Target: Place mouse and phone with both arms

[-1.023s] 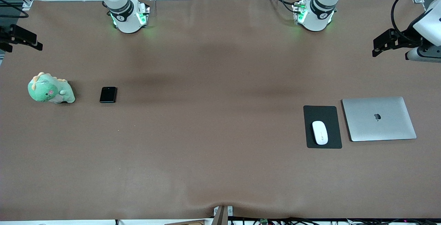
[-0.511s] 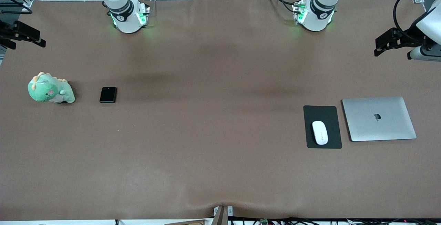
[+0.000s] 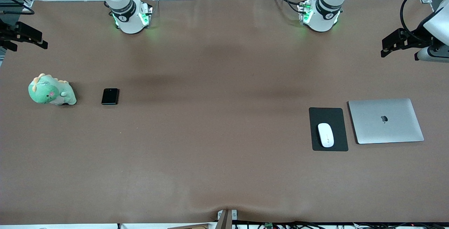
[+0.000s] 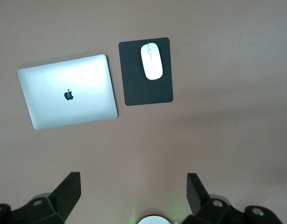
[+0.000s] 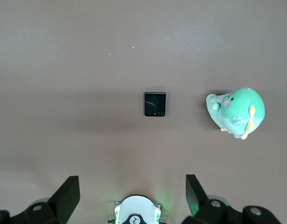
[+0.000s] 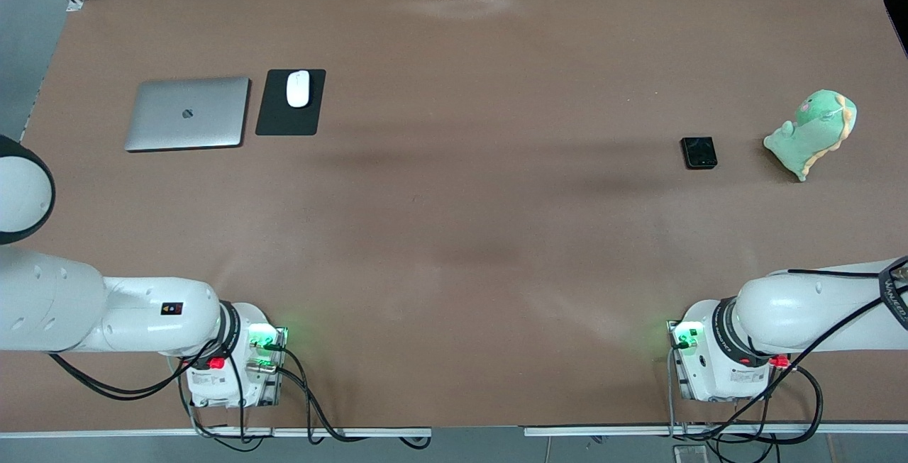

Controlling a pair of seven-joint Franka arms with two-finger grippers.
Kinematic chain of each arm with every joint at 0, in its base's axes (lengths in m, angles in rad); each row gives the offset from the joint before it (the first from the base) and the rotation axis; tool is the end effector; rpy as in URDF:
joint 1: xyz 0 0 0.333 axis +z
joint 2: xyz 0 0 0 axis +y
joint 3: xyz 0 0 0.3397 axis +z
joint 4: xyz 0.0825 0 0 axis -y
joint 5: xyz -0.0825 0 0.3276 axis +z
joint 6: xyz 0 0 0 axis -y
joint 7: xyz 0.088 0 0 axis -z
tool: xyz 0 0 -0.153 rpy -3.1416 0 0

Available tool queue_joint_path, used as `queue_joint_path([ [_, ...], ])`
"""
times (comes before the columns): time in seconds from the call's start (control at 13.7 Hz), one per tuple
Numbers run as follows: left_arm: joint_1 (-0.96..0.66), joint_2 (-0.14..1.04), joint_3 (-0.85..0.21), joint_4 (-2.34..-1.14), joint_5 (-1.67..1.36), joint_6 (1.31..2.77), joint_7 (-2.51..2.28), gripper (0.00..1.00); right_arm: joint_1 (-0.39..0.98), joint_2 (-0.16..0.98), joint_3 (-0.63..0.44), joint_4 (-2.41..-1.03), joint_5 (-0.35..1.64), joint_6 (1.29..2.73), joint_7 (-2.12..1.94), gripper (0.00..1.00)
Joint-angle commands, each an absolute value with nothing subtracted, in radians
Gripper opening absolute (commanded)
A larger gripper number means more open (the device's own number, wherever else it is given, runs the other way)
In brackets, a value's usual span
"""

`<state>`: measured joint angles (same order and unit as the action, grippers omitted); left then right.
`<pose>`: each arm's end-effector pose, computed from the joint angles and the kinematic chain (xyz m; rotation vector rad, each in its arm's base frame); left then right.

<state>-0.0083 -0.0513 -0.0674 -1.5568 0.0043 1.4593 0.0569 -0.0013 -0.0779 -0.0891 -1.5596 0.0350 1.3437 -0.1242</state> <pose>0.4660 -0.0356 0.6232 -3.1258 0.2067 0.0724 0.4395 -0.0358 0.6258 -3.0781 -0.0617 0.2052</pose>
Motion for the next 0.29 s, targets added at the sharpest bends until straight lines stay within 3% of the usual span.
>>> queue_joint_path([
  [0.0,-0.005,-0.067,-0.072,-1.568,0.002,1.456,0.058,1.0,0.006,-0.103,-0.091,-1.582,0.029,1.356,-0.113,1.0],
  [0.22,-0.003,-0.066,-0.072,-1.568,0.002,1.456,0.057,1.0,0.003,-0.103,-0.091,-1.582,0.029,1.359,-0.114,1.0],
])
